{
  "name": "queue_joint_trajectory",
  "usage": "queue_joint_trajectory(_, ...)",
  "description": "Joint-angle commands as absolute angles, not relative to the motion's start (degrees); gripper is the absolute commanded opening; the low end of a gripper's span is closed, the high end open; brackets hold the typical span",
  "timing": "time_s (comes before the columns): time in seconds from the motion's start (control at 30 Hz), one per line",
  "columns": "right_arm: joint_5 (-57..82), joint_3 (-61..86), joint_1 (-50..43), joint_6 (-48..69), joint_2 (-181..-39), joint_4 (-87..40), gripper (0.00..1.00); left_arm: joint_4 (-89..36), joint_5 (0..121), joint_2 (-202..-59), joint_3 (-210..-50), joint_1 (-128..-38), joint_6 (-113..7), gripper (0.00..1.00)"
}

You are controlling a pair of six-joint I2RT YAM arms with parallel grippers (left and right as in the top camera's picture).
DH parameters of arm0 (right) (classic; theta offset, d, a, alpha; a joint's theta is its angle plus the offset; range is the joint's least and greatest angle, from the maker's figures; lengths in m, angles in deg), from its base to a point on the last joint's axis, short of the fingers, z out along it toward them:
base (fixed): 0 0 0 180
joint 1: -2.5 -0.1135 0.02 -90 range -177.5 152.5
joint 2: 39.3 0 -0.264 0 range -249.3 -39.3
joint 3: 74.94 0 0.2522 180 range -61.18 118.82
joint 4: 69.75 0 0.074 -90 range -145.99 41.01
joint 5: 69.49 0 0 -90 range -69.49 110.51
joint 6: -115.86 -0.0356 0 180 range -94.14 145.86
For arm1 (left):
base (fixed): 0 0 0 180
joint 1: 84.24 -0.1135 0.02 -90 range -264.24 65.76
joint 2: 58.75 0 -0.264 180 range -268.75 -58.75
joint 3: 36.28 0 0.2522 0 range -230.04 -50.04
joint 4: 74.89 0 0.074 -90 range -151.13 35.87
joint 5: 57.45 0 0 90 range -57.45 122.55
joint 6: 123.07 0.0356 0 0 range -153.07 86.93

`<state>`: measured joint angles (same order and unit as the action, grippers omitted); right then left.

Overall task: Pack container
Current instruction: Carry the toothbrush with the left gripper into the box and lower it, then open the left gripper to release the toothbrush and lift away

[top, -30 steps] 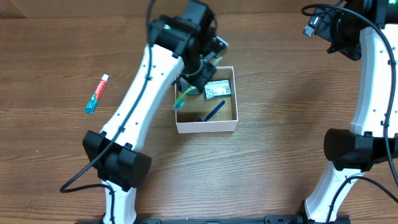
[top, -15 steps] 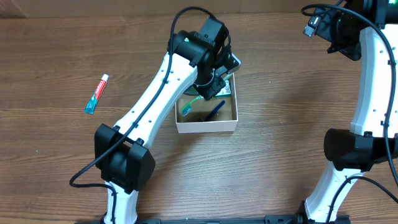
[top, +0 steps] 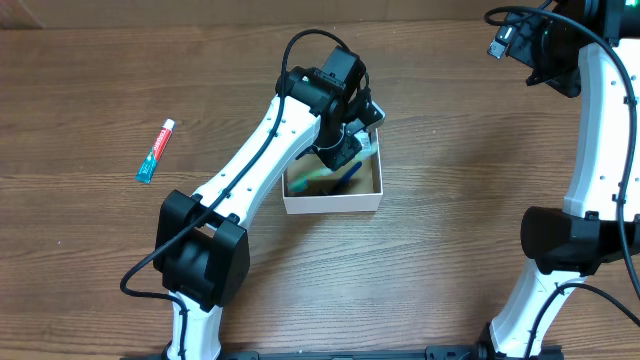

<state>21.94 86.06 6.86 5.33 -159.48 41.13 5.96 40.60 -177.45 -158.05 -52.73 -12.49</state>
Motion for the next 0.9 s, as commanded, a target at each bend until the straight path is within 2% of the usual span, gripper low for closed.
queue_joint_trajectory(0.0, 21.7, 86.0, 6.7, 5.7, -158.9, 41.0, 1.0, 5.9, 41.1, -177.5, -157.7, -52.7, -10.3, 0.17)
queue_joint_trajectory(0.07, 21.7, 86.0, 6.7, 5.7, -158.9, 41.0, 1.0, 6.1, 41.0, -177.5, -157.7, -52.7, -9.4, 0.11)
queue_joint_trajectory(0.17, 21.7, 86.0, 6.7, 5.7, -158.9, 41.0, 1.0, 6.5, 40.6, -177.5, -157.7, -52.7, -9.0, 0.11)
queue_joint_trajectory(0.3, 21.7, 86.0, 6.7, 5.7, -158.9, 41.0, 1.0, 8.0, 37.4, -177.4, -158.0, -52.7, -9.1, 0.2)
queue_joint_trajectory(0.47, 21.7, 86.0, 6.7, 5.7, -158.9, 41.0, 1.0, 13.0, 33.4, -176.9, -162.8, -54.0, -15.9, 0.31)
queue_joint_trajectory(0.53, 21.7, 86.0, 6.7, 5.7, -158.9, 41.0, 1.0, 15.1, 32.1, -176.3, -166.2, -55.2, -19.1, 0.43)
queue_joint_trajectory(0.57, 21.7, 86.0, 6.7, 5.7, -158.9, 41.0, 1.0, 17.3, 29.4, -175.6, -170.1, -57.3, -24.3, 0.57)
queue_joint_trajectory(0.6, 21.7, 86.0, 6.7, 5.7, -158.9, 41.0, 1.0, 18.6, 29.1, -175.3, -171.7, -58.4, -25.8, 0.64)
queue_joint_trajectory(0.63, 21.7, 86.0, 6.7, 5.7, -158.9, 41.0, 1.0, 19.9, 29.2, -175.1, -173.2, -59.8, -27.0, 0.67)
queue_joint_trajectory(0.77, 21.7, 86.0, 6.7, 5.7, -158.9, 41.0, 1.0, 24.8, 29.4, -174.1, -176.1, -68.7, -30.1, 0.98)
queue_joint_trajectory(0.87, 21.7, 86.0, 6.7, 5.7, -158.9, 41.0, 1.0, 26.3, 29.6, -174.4, -174.2, -74.6, -30.1, 1.0)
